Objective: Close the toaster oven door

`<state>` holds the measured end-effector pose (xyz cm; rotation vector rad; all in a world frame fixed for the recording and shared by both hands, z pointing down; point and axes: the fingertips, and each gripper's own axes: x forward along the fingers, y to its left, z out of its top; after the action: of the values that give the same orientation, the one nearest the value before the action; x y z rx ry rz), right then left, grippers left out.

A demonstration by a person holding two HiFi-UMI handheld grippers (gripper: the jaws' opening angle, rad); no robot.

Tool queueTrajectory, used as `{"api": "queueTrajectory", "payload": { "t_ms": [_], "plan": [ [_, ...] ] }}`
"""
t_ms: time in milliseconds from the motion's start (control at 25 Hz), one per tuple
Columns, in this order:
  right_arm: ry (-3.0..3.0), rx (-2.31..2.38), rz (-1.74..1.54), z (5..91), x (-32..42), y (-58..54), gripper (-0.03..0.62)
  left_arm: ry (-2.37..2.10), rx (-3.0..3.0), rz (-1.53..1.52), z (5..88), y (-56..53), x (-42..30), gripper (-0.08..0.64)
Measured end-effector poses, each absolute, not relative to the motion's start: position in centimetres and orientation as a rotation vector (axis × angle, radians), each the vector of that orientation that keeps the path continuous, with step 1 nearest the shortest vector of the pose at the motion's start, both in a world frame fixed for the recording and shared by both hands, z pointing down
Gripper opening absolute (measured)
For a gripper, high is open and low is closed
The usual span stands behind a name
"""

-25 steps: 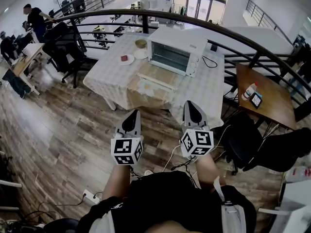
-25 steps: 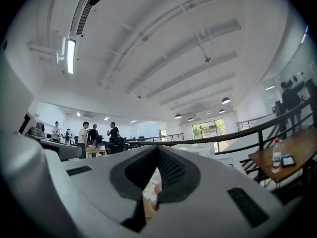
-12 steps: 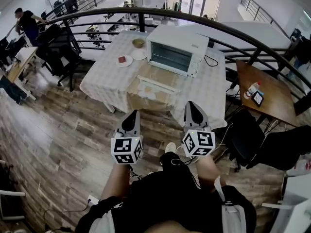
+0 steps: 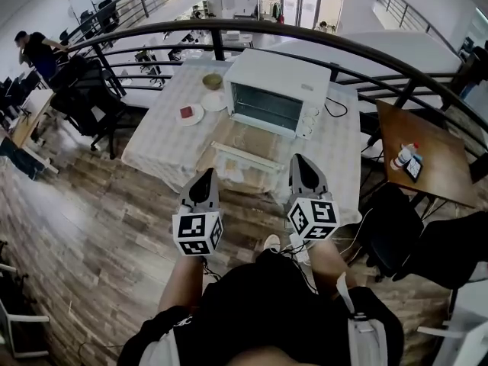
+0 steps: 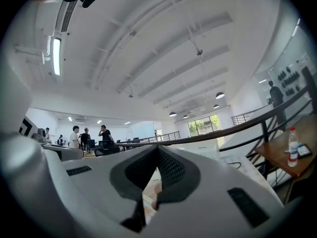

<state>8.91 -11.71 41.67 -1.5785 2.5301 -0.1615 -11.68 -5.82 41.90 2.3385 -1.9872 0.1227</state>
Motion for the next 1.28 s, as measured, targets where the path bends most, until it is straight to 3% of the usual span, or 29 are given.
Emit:
{"api": "queueTrajectory", "payload": {
  "t_ms": [640, 1200, 1280],
  "plan": [
    [2.618, -1.487, -0.235, 42.6, 8.2, -28.8, 0.002, -2.034, 2.227, 0.158, 42.9, -22.1, -11.9, 0.009],
    [2.575, -1.549, -0.340, 43.3, 4.4, -32.3, 0.002, -1.923, 2.259, 0.258, 46.5, -26.8, -16.8, 0.012],
    [2.580, -1.555, -0.347, 43.6, 3.6, -32.2, 0.002, -1.896, 2.238, 0.272, 48.0, -26.8, -18.0, 0.046]
  ]
}}
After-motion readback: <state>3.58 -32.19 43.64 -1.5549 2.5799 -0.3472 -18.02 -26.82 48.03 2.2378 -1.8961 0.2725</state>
